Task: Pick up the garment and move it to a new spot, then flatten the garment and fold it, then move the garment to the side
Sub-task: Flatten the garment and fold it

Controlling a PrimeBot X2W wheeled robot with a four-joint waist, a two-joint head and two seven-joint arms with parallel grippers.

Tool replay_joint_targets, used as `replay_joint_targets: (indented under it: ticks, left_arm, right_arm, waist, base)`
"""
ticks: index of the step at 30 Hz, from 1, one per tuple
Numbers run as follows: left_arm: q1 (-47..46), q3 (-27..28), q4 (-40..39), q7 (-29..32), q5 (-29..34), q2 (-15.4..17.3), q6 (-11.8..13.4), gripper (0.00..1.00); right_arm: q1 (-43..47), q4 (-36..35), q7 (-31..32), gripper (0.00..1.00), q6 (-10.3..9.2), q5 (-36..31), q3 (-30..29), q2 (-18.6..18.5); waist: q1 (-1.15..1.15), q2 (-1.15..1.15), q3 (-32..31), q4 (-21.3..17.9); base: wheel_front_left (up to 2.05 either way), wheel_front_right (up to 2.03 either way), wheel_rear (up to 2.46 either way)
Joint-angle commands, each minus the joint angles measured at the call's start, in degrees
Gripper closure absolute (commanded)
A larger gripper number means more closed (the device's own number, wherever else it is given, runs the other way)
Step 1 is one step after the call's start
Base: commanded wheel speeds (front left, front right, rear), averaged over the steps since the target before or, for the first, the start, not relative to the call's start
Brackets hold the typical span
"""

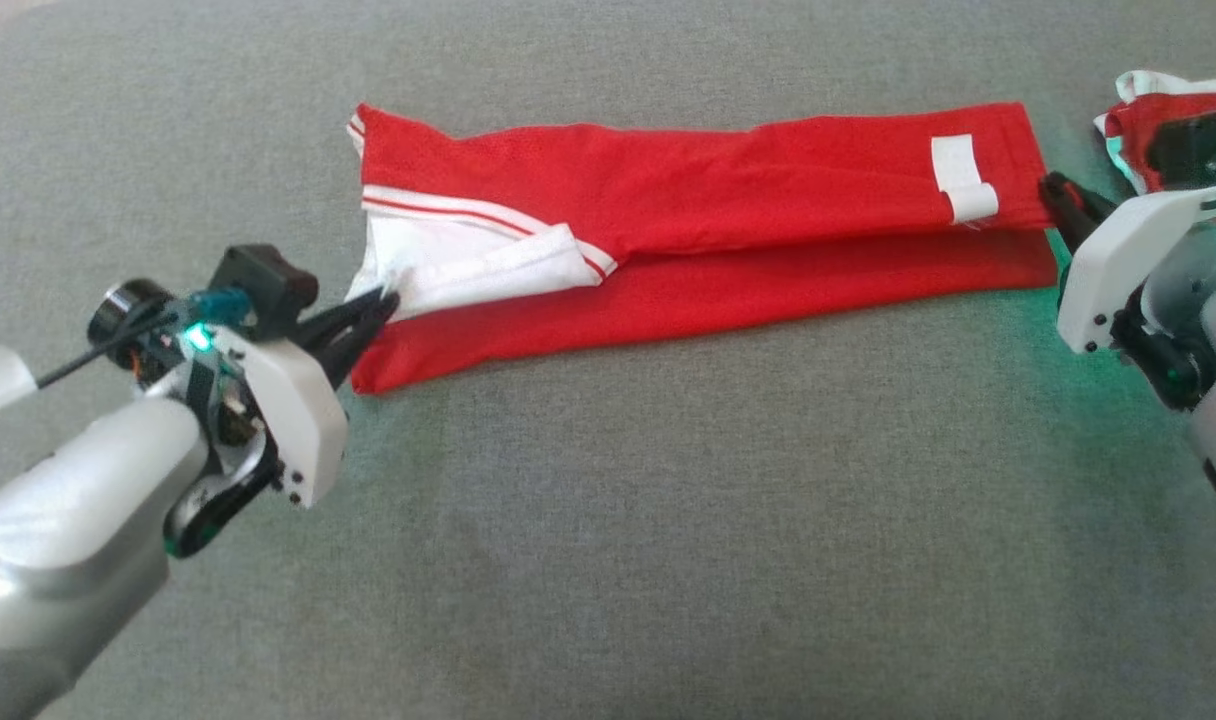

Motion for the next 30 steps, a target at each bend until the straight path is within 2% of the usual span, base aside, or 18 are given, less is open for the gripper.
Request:
replay_joint_targets:
  ticks: [1, 11, 12, 13, 14, 17, 21, 26, 30]
  left_arm:
    - [-1.3, 2.4, -1.3, 0.5, -0.5, 3.1, 0.5, 1.00]
    - [-0.8, 1.0, -2.2, 4.1, -1.6, 3.1, 0.6, 1.00]
    - [-0.9, 1.2, -2.1, 3.9, -1.5, 3.0, 1.0, 0.97]
    - [-1.0, 1.3, -2.0, 3.3, -1.1, 2.8, 1.5, 0.08]
    - [-1.3, 1.6, -1.9, 2.2, -0.5, 2.7, 2.1, 0.00]
    - [-2.5, 2.7, -0.9, -3.6, 3.4, 2.4, 4.9, 0.00]
    - [-2.9, 6.8, 1.4, -12.7, 4.1, 0.2, 9.3, 0.00]
    - [-2.6, 12.9, 3.8, -22.9, 2.2, -3.4, 13.9, 0.00]
    - [-0.5, 19.1, 3.3, -25.5, 0.7, -6.3, 16.6, 0.00]
  right_arm:
    - [0.6, -1.6, 0.6, 1.00, -0.05, 0.6, 0.9, -1.5]
    - [0.5, -1.5, 3.6, 1.00, -0.05, 2.2, 4.0, -2.3]
    - [0.5, -1.3, 3.7, 1.00, -0.05, 2.3, 4.1, -2.3]
    - [0.3, -0.9, 3.6, 0.78, -0.05, 2.4, 3.9, -2.4]
    - [0.0, -0.7, 3.4, 0.00, -0.05, 2.2, 3.7, -2.3]
    - [-1.0, -1.2, 3.2, 0.00, -0.05, 3.9, 2.5, -0.9]
    - [-3.0, -2.8, 1.5, 0.00, -0.05, 5.4, 0.2, -0.2]
    - [-4.7, -4.7, -5.4, 0.00, -0.05, 6.4, -5.5, 2.2]
    - [-3.5, -6.9, -12.5, 0.00, -0.05, 5.3, -9.6, 5.1]
  waist:
    - [0.00, 0.00, 0.1, -0.2]
    - [0.00, 0.00, 0.3, -0.4]
    - [0.00, 0.00, 0.2, -0.5]
    - [0.00, 0.00, 0.0, -0.5]
    - [0.00, 0.00, -0.2, -0.6]
    - [0.00, 0.00, -1.0, -1.2]
    - [0.00, 0.00, -2.4, -1.8]
    - [0.00, 0.00, -4.9, -2.3]
    - [0.00, 0.00, -6.8, -2.5]
  base:
    - [0.00, 0.00, 0.00]
    - [0.00, 0.00, 0.00]
    - [0.00, 0.00, 0.00]
    - [0.00, 0.00, 0.00]
    - [0.00, 0.00, 0.00]
    - [0.00, 0.00, 0.00]
    - [0.00, 0.00, 0.00]
    - [0.00, 0.00, 0.00]
    - [0.00, 0.00, 0.00]
